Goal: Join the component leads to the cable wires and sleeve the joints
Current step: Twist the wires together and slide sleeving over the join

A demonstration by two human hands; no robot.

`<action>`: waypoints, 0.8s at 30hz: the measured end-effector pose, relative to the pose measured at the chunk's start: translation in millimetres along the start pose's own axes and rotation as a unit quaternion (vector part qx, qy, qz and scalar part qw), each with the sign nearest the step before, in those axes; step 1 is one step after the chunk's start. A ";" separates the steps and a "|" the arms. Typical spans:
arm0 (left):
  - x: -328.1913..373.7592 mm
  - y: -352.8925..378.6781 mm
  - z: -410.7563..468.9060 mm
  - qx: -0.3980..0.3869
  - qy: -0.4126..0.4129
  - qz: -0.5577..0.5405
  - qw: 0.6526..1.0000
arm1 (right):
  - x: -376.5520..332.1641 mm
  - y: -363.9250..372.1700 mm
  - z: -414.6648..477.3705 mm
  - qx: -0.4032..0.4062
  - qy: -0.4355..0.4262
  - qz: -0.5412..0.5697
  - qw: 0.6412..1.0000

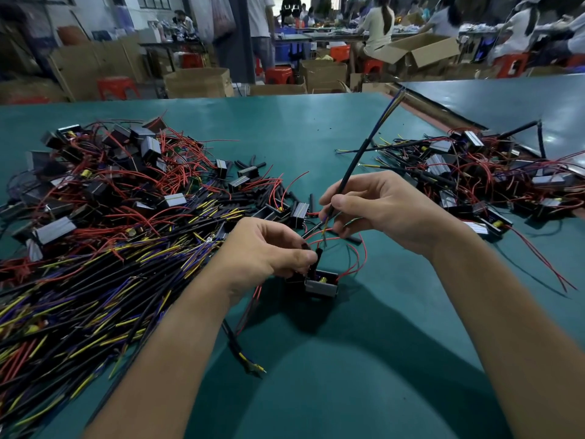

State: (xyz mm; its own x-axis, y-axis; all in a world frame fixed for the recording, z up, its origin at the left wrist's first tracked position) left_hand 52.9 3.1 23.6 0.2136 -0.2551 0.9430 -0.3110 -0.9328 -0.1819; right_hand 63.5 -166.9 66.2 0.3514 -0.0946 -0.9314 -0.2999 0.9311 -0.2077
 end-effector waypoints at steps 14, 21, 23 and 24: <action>1.6 6.2 -1.1 -0.004 0.027 0.005 1.000 | -8.0 1.1 3.2 0.010 -0.082 -0.094 0.992; 7.4 6.4 0.7 0.026 0.082 -0.009 0.996 | -12.2 6.5 2.7 0.005 -0.104 -0.133 0.986; 6.8 5.5 1.6 0.035 0.087 -0.005 0.996 | -13.4 9.1 2.5 0.003 -0.111 -0.143 0.984; 6.7 4.2 1.9 0.044 0.088 0.000 0.995 | -14.0 10.3 2.4 0.004 -0.113 -0.146 0.983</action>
State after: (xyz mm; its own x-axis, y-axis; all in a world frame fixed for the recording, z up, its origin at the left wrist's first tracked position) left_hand 54.9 -3.1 28.7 0.0458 -0.2131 0.9759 -0.2275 -0.9535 -0.1976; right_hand 57.7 -155.1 77.8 0.6104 -0.2778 -0.7418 -0.1499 0.8790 -0.4526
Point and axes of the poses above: each hand's wrist, its own z-axis towards the middle knuckle, its own y-axis out of the palm, x = y × z, the point moved 6 cm from there along z, towards the middle knuckle, and after that the axes turned 12 degrees about -y, right-handed, at the moved point
